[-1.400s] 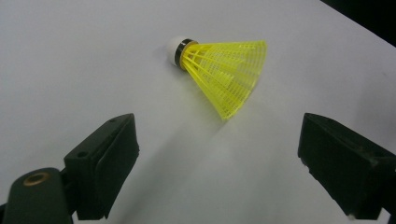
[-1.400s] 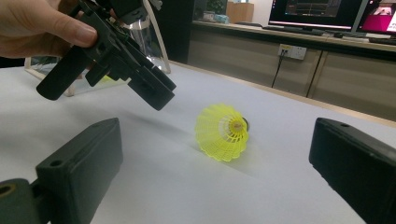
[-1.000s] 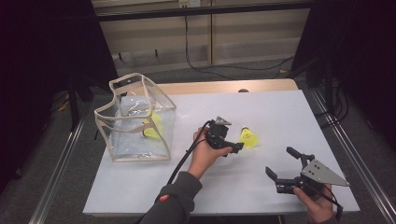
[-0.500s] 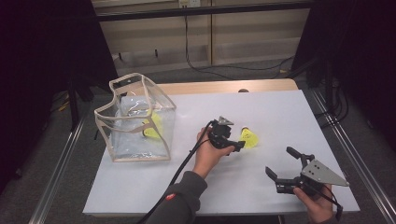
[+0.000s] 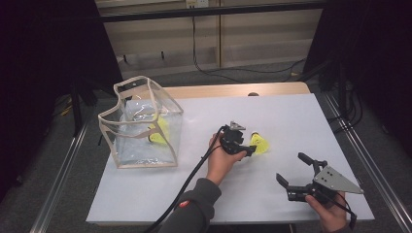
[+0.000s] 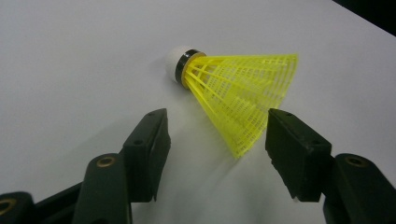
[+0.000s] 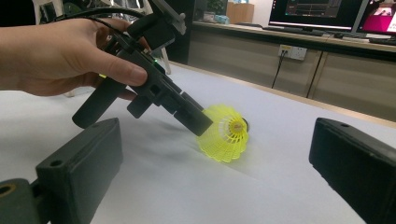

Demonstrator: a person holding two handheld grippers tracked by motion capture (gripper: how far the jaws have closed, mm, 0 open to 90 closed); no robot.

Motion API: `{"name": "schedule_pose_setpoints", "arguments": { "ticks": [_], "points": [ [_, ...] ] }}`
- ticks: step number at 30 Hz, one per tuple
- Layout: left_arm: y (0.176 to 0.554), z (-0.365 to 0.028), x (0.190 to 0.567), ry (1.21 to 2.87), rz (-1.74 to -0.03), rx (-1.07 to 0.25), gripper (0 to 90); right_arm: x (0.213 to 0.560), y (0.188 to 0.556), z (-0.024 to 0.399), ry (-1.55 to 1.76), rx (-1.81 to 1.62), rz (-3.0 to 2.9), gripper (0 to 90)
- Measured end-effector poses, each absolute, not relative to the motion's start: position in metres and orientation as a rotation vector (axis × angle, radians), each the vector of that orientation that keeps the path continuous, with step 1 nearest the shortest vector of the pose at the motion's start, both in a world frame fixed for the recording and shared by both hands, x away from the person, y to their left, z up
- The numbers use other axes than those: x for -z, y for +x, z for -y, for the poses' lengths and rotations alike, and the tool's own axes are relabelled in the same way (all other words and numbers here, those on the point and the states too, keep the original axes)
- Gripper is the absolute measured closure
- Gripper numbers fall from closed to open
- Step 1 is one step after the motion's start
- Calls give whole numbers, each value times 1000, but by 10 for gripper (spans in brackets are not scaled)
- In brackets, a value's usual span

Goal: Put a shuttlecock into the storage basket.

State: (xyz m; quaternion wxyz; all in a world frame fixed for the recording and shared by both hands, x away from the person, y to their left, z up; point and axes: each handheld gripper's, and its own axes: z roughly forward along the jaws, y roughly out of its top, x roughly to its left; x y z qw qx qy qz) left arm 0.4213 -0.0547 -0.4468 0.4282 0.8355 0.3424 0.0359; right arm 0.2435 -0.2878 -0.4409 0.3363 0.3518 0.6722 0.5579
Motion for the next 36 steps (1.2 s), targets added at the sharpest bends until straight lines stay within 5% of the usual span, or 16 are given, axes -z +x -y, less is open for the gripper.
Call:
{"name": "schedule_pose_setpoints", "arguments": {
  "ticks": [20, 30, 36],
  "points": [
    [430, 67, 455, 2061, -864, -130, 635, 441, 244, 290, 920, -1454, -1748, 27],
    [432, 65, 459, 2026, -890, -98, 856, 441, 244, 290, 924, -1457, -1746, 27],
    [431, 60, 456, 2011, -895, -56, 881, 440, 244, 289, 922, -1457, -1743, 27]
  ]
}}
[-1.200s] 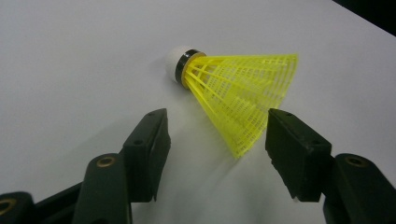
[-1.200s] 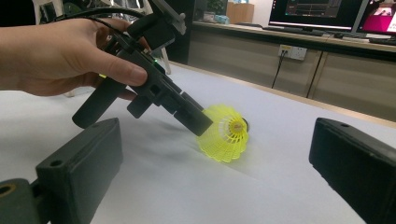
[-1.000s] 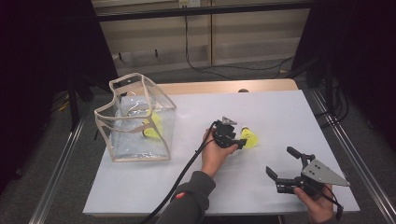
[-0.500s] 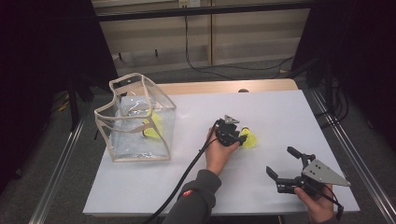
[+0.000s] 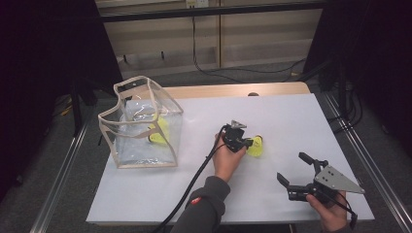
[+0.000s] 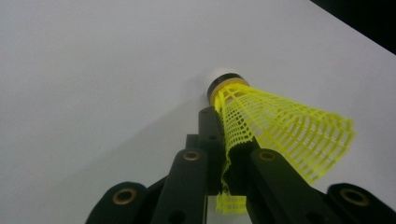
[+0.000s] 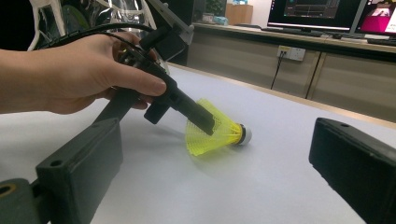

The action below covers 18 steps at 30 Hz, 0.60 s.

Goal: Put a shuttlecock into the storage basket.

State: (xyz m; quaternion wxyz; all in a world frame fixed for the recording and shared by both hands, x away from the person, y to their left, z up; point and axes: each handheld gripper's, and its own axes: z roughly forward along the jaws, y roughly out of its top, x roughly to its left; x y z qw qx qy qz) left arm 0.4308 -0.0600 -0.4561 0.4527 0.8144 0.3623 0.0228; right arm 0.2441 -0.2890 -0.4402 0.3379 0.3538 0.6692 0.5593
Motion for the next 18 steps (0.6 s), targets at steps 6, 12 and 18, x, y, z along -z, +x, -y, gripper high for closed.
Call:
{"name": "schedule_pose_setpoints", "arguments": {
  "ticks": [6, 12, 18],
  "points": [
    [430, 49, 447, 2007, -890, -18, 881, 441, 244, 289, 924, -1456, -1747, 27],
    [428, 40, 438, 2015, -883, 14, 881, 441, 245, 289, 925, -1455, -1746, 27],
    [426, 34, 430, 2025, -864, 48, 882, 441, 245, 288, 918, -1455, -1753, 27]
  ]
}}
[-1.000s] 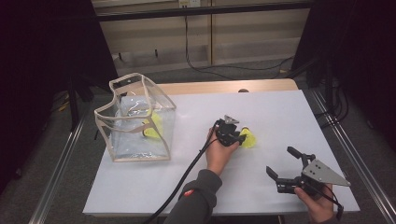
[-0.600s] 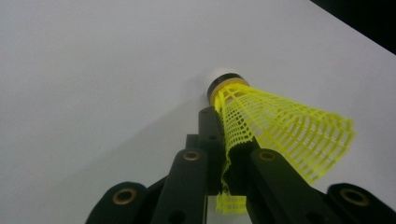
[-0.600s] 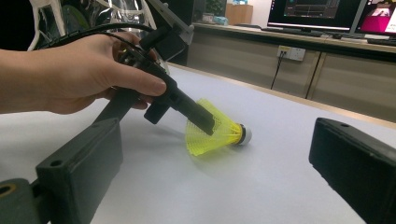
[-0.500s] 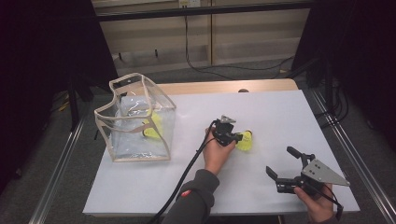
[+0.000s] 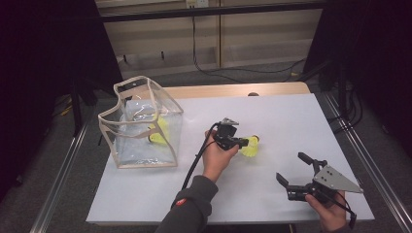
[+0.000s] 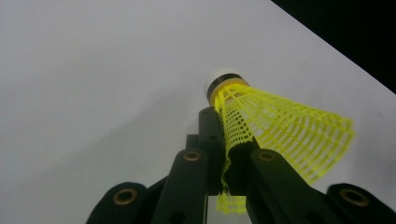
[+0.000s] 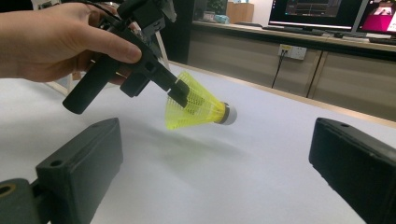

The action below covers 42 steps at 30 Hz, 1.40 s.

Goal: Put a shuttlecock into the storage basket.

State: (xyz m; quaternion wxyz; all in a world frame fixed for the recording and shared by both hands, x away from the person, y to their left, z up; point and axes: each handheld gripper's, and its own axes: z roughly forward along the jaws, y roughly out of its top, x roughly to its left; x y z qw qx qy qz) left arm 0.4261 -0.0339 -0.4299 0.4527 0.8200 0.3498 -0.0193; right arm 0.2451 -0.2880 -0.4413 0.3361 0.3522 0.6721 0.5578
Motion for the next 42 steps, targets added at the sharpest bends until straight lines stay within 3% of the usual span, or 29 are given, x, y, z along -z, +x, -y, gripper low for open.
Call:
{"name": "schedule_pose_setpoints", "arguments": {
  "ticks": [42],
  "points": [
    [423, -10, 375, 2070, -824, 133, 884, 442, 246, 288, 918, -1449, -1756, 27]
  ]
}}
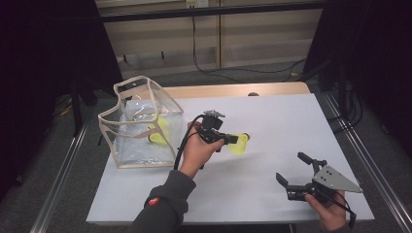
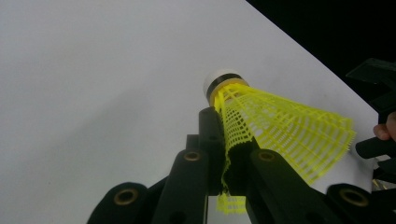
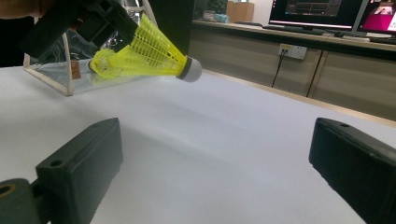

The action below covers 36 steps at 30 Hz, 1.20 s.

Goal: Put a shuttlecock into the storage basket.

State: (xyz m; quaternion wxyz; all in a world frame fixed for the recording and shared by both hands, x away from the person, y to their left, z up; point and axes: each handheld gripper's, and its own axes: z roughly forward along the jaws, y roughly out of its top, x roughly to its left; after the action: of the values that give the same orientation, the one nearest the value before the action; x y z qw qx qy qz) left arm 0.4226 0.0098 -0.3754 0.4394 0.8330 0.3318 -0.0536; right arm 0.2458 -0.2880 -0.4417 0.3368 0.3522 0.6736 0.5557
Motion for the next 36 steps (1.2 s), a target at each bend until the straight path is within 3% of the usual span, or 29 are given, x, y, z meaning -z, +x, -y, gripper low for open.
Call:
{"name": "schedule_pose_setpoints", "arguments": {
  "ticks": [36],
  "points": [
    [425, -49, 341, 2108, -854, 148, 884, 441, 245, 287, 917, -1448, -1759, 27]
  ]
}}
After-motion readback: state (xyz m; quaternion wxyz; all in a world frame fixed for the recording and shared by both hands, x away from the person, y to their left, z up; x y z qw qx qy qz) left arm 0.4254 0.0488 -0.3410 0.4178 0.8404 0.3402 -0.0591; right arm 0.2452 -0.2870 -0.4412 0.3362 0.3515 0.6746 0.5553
